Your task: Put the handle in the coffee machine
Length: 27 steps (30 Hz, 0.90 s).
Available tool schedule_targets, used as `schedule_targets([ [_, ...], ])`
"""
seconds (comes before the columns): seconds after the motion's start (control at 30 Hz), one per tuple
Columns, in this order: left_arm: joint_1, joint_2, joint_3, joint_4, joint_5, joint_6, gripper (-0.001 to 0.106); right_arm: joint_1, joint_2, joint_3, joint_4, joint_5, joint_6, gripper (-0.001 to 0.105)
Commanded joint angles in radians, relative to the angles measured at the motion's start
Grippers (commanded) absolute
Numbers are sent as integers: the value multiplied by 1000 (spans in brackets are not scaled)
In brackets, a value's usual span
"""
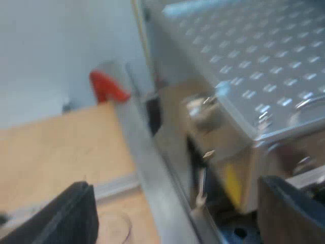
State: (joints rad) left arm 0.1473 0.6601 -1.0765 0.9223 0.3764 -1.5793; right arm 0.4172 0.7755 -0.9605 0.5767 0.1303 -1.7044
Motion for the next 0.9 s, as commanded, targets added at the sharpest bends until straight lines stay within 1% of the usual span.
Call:
schedule_targets([
  [0.03, 52, -16, -6, 32, -14, -15, 68, -127, -56, 12, 52, -79, -22, 77],
  [0.07, 68, -25, -6, 39, -14, -12, 68, -165, -79, 31, 57, -88, -40, 77],
  [0.13, 90, -48, -6, 47, -14, 0, 68, -215, -129, 63, 57, -91, -55, 77],
  [0.2, 104, -75, -6, 54, -14, 30, 68, -257, -179, 100, 57, -91, -64, 77],
  [0.27, 109, -129, 10, 54, -9, 75, 68, -286, -266, 151, 57, -91, -73, 77],
  [0.3, 109, -143, 13, 54, 2, 81, 68, -287, -289, 159, 57, -91, -73, 77],
  [0.4, 109, -215, 41, 73, 78, 78, 68, -286, -407, 217, 59, -91, -73, 77],
  [0.47, 109, -266, 59, 124, 143, 72, 68, -286, -494, 251, 75, -91, -73, 77],
  [0.5, 107, -274, 65, 142, 145, 72, 68, -286, -509, 258, 84, -89, -73, 77],
  [0.57, 93, -323, 90, 215, 143, 75, 68, -286, -595, 275, 137, -89, -73, 77],
  [0.6, 88, -334, 95, 227, 138, 78, 68, -286, -615, 277, 153, -89, -73, 77],
  [0.67, 64, -376, 124, 291, 119, 97, 68, -286, -685, 278, 214, -89, -73, 77],
  [0.7, 58, -389, 136, 302, 114, 103, 68, -286, -710, 278, 227, -89, -73, 77],
  [0.83, 46, -510, 195, 332, 89, 144, 68, -286, -833, 278, 316, -83, -73, 77],
  [0.9, 46, -571, 212, 348, 81, 151, 68, -286, -831, 256, 385, -83, -73, 77],
])
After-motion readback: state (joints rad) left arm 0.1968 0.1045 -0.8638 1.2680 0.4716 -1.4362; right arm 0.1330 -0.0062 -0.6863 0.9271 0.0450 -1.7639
